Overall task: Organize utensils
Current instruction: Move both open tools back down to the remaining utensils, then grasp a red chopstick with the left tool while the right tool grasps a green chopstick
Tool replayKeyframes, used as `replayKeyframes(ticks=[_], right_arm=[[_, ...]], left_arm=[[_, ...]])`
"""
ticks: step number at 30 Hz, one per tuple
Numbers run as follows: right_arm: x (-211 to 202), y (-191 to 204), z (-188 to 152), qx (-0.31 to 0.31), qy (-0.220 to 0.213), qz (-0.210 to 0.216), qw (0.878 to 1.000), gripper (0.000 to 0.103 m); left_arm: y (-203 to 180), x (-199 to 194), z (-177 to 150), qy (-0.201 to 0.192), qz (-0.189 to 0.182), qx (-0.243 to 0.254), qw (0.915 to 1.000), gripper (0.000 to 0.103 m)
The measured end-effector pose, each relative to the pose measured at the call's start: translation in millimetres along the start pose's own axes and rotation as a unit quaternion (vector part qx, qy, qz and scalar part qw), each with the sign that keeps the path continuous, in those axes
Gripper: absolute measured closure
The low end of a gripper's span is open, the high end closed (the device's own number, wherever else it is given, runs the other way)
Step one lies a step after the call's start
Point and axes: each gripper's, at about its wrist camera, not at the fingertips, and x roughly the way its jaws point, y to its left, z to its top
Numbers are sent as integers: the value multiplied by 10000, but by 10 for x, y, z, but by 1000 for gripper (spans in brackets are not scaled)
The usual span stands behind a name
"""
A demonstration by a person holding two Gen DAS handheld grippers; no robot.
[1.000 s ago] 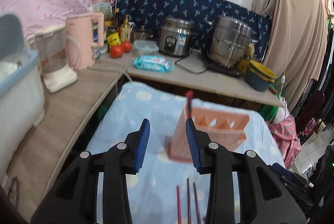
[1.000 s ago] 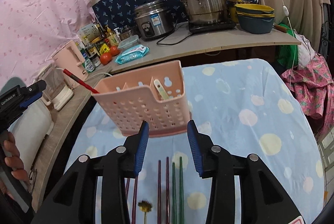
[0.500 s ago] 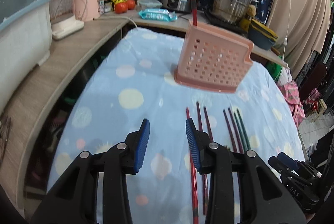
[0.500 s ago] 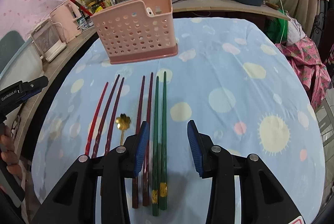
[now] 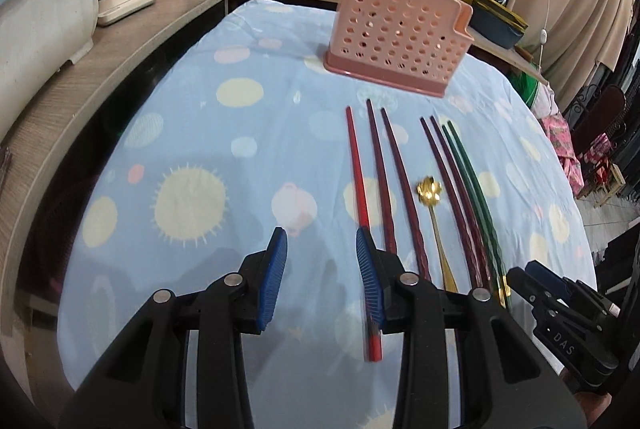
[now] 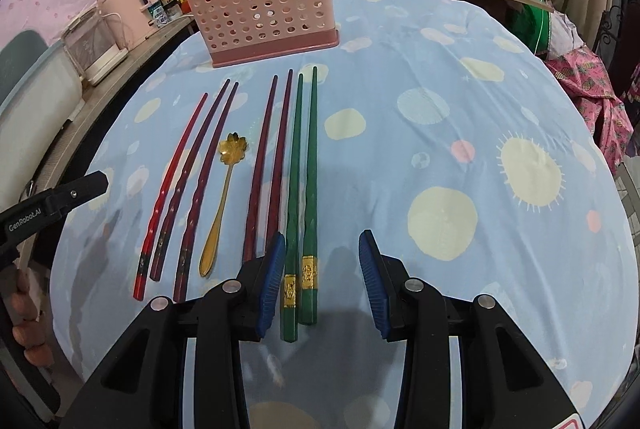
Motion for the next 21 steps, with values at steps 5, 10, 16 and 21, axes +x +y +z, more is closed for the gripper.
replayKeyframes(ticks=[5,10,16,21], right_arm=[[-2,8,-52,-84,-21,-94,9999,72],[19,-26,-76,-50,13,-119,9999,78],[29,-21,-99,-77,35,-103,9999,80],[64,16,-119,-143,95,-98,9998,86]], left_arm=[[-58,13,-125,76,19,87,9999,62],[-113,37,-198,168,-57,151,9997,62],[-175,64,-273,247,-71,223,9994,58],[-175,115,-322,366,-86,214,9991,58]])
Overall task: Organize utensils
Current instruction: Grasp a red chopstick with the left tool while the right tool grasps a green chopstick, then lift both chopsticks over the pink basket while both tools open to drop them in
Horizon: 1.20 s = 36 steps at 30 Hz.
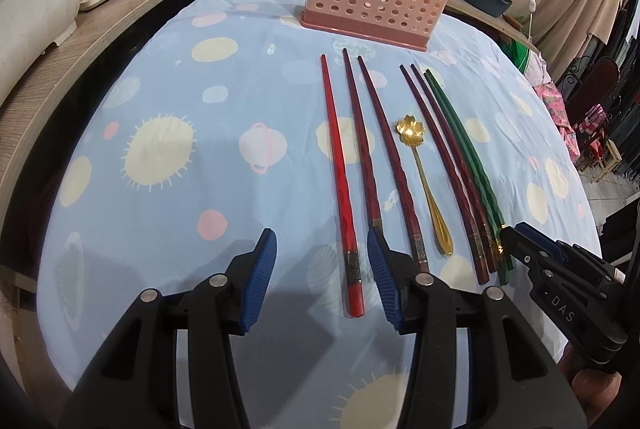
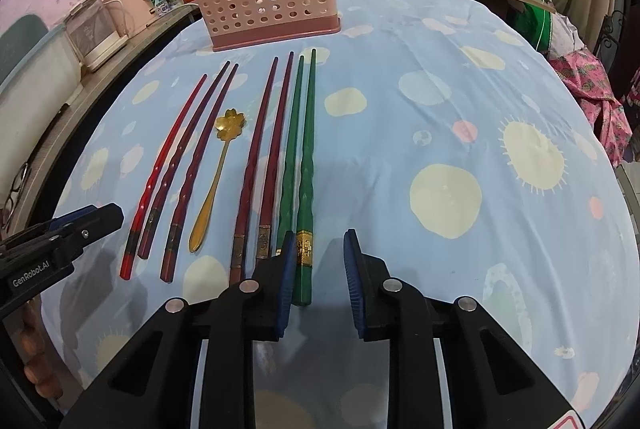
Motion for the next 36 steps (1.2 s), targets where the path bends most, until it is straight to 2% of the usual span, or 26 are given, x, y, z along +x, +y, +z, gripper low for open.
replayKeyframes(ticks=[1,8,20,26,28,31,36], right_arm=[[14,7,-5,-14,24,0,10000,88],[27,48,-13,-104,13,-21,9999,90],[32,68,-36,-166,-62,-91,9998,90],[28,69,-40,-170,-71,-88,9998,90],[26,75,-44,-180,-82,-99,9998,90],[23,73,-49,-174,-83,-82,9998,92],[9,68,-53,-144,-84,-54,9998,96]], left_arm=[[-4,7,-6,13,4,6,10000,58],[-37,100,-45,144,-8,59,9999,58],[-61,132,-88,106,58,197,9997,59],[-59,131,-99,95,42,220,9997,77],[-52,129,-106,110,28,214,9997,88],[-48,124,-116,132,-23,204,9997,96],[-40,103,-123,135,-73,174,9997,96]])
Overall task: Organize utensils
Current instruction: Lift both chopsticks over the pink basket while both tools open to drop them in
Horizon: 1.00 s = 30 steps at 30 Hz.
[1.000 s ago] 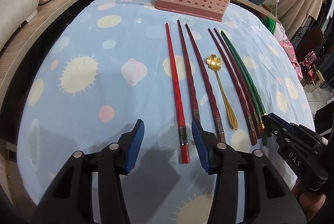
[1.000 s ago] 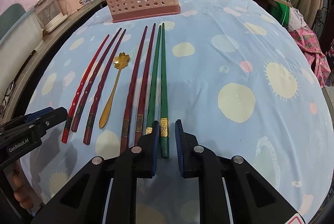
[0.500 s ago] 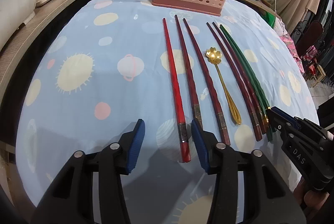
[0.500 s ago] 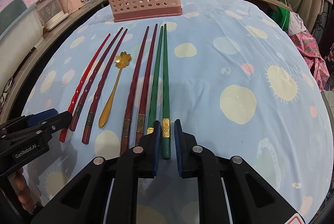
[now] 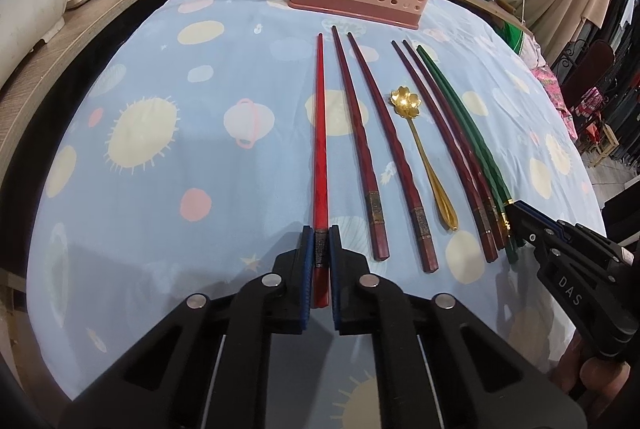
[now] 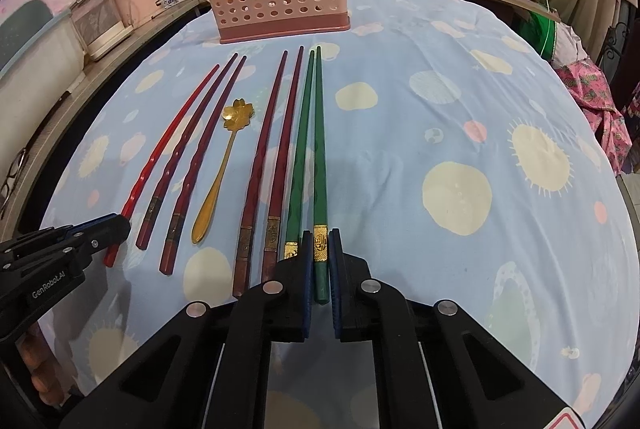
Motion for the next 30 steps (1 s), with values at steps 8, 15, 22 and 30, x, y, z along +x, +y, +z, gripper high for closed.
replayKeyframes(ticks=[8,15,22,30], right_arm=[[-83,-12,14,90,-40,87,9999,96],[-304,-55,156,195,-343,173,9991,96],[-570,-167,408,446,-739,355,9956,96],[-826,-237,702,493,-1201,372,9908,96]], left_arm=[[50,-130,25,-122,7,-97,9999,96],[128,-343,151,-373,-64,-206,9991,96],[175,-589,358,-731,-82,-295,9969,96],[213,-849,695,-1242,-63,-322,9917,96]])
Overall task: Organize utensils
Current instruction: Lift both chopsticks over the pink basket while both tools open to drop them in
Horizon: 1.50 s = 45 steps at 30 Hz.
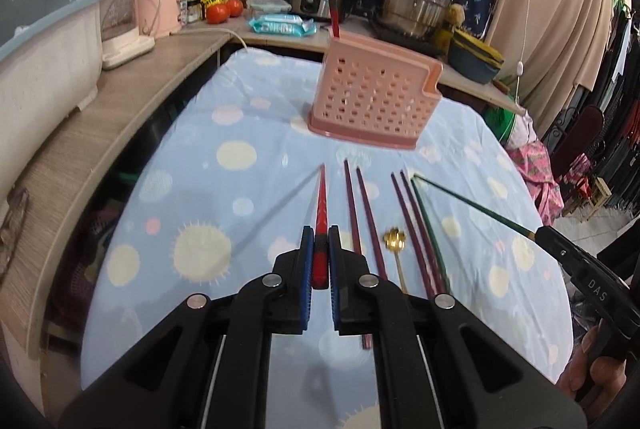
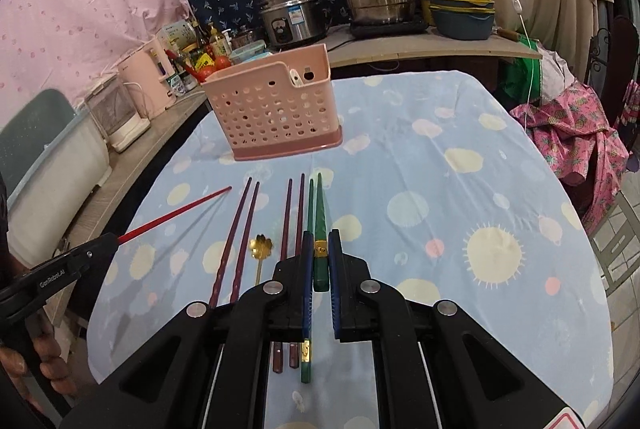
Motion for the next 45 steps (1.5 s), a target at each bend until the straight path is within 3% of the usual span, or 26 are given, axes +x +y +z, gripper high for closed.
replayKeyframes(ticks=[25,36,45], right_arm=[[-125,-58,1061,90,-989,92,9950,96],[-171,-52,1937,245,-1708,380,9843,96],[-7,154,2648,280,-2194,606,9733,96]], left_arm=[[-252,-113,1233,-1130,-65,333,9930,96],[-524,-318,2065,-1927,-378,466,9794,96],[-626,-158,2609,-2338,-249,538,9705,96]])
